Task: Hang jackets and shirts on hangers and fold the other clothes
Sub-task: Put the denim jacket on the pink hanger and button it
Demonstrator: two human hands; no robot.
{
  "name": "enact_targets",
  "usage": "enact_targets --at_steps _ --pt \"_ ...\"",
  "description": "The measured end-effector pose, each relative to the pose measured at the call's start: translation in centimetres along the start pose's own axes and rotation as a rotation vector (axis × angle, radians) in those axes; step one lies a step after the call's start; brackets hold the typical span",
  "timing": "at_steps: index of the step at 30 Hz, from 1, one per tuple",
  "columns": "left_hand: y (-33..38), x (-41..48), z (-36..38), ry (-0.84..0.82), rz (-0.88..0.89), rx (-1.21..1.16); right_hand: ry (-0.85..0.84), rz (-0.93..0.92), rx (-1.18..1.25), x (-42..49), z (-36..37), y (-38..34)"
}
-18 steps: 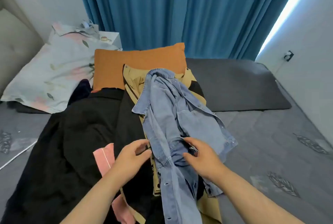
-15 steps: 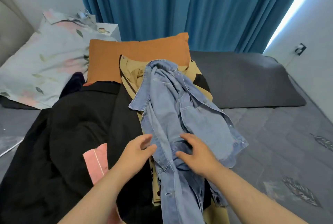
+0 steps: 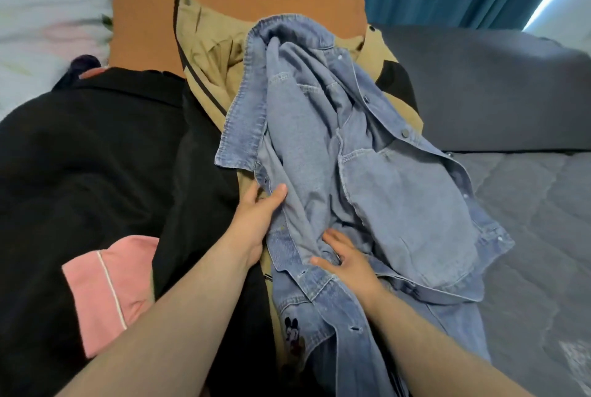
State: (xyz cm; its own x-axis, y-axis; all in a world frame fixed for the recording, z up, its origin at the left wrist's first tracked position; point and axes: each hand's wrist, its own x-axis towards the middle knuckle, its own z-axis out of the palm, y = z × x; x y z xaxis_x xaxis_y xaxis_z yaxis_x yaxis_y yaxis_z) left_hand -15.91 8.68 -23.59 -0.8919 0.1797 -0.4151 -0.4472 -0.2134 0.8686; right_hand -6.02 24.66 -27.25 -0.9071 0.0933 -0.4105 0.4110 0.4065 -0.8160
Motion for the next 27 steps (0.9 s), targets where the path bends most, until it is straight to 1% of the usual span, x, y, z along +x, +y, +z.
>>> enact_targets --at_steps 3,7,9,12,14,16,17,19,21,25,27 --pt "0.0 0.1 0.6 0.061 -0.066 0.005 -0.003 -0.014 -0.021 0.3 -0.1 0.4" --pt "0.9 -1.6 0.4 0.11 -0.13 0.073 -0.022 -0.011 0.081 -0.7 -0.7 -0.9" --pt "1.8 -3.8 0.1 0.143 -0.124 0.165 -0.023 -0.003 0.124 -3.2 -1.0 -1.7" --pt "3.2 -8.7 -0.3 0.191 -0.071 0.228 -0.056 -0.102 0.105 -9.3 -0.9 -3.0" --pt "4.4 -11.9 -0.3 0.163 -0.05 0.166 -0.129 -0.125 0.091 -14.0 -0.6 -4.3" --pt "5.5 -14.3 -0.5 0.125 -0.058 0.036 -0.193 -0.144 0.069 -18.2 -0.2 -6.1" --pt "6.2 -15.7 -0.4 0.133 -0.075 -0.015 -0.21 -0.172 0.044 -20.0 0.1 -7.0" --pt "7.2 -18.5 -0.4 0.147 -0.11 -0.022 -0.262 -0.223 -0.036 -23.4 1.0 -8.8" --pt "8.2 -21.6 -0.4 0.073 -0.123 -0.021 -0.315 -0.245 -0.138 -26.6 2.2 -10.3" --pt "12.4 -27.8 -1.8 0.051 -0.206 -0.131 -0.269 -0.27 -0.152 -33.0 3.1 -13.0" --pt "15.2 -30.9 -2.5 0.012 -0.182 -0.147 -0.312 -0.309 -0.187 -35.8 2.7 -15.5"
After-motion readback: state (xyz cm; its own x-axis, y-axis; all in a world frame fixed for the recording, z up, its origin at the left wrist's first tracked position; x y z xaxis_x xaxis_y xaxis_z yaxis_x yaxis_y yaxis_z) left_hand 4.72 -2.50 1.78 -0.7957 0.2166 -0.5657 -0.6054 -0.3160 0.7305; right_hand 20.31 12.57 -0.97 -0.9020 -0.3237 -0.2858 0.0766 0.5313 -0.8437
